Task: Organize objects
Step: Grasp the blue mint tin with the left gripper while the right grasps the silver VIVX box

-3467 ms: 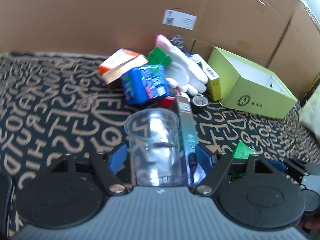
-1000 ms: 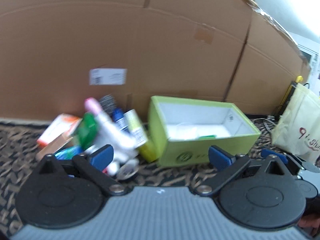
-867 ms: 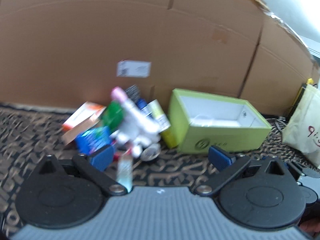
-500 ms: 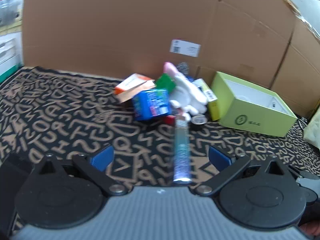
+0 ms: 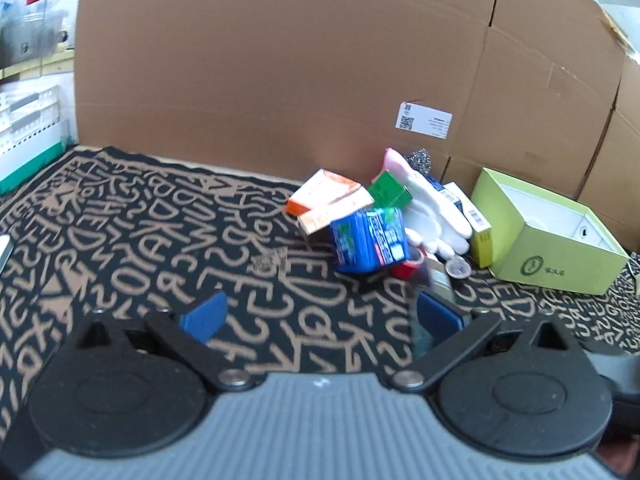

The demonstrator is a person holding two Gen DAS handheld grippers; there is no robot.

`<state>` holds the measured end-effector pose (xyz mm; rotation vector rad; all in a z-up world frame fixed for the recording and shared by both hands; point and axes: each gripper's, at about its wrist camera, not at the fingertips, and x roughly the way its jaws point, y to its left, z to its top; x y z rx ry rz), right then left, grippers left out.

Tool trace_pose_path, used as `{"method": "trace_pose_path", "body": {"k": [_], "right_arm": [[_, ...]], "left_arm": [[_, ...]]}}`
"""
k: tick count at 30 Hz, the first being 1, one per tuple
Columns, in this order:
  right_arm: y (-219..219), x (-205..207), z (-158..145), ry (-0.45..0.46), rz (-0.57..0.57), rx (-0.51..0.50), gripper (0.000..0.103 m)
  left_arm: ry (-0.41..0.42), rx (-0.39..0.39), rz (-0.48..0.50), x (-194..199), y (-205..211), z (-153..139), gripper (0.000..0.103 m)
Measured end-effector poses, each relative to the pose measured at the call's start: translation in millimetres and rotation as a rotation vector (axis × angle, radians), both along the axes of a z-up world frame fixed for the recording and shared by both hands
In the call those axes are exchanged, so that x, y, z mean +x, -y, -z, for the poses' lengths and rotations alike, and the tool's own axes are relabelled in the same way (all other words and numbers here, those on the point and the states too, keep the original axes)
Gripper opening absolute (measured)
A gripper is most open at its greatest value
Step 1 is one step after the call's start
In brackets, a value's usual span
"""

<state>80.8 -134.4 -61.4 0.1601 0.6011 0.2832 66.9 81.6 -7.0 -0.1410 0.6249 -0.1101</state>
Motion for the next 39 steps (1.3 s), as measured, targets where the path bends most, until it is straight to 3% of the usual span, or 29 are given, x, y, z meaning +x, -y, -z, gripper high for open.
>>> {"method": "trace_pose_path", "body": {"k": [5,9,14,15,16,18,22,28,32,37,39], "right_arm": [[39.6,-10.0,0.9,-0.007,0.186,-0.097,0.075],[50.8,-19.0,-1.2,-0.003,0.186,-0.070,0.075],[41.3,-25.2,-0.7,0.003,0.146,-0.097,0.075],[39.3,-26.4,-0.9,0.004,0.137,-0.097,0.075],[37.8,-26.8,-1.1,0.005,0.131,-0.098,0.075],[35.3,-26.0,-1.9,0.013,0.115,-0.092,0.075],[19.5,-19.4,-1.9,0.005,0.065,-0.077,0.075],[-12.5,-9.2,6.7,-0.008,-0.008,-0.098,0.080],[-6.7,-9.8,9.7,-0.035,-0.026,-0.088,0.047],[17.5,-23.8,5.4,-0.045,0.010,-0.170,0.044],[24.5,-28.8,5.0,-0.050,0.026,-0.178,0.044]], "left_arm": [[-0.015,-0.034,0.057,43.2,10.9,0.6,0.103],[-0.030,-0.036,0.057,82.1,37.8,1.7,0.103],[-0.075,0.045,0.030,121.8,65.0,18.8,0.103],[-0.084,0.054,0.024,126.1,66.0,22.5,0.101],[-0.095,0.056,0.024,128.7,65.1,26.0,0.087],[-0.139,0.012,0.077,131.6,57.9,31.5,0.070],[-0.150,0.020,0.124,114.0,50.2,30.5,0.067],[-0.167,0.046,0.227,73.5,37.9,27.3,0.065],[-0.172,0.076,0.244,55.7,31.2,25.0,0.069],[-0.143,0.099,0.225,46.6,30.1,21.6,0.089],[-0.123,0.111,0.215,49.7,34.9,19.2,0.092]]}}
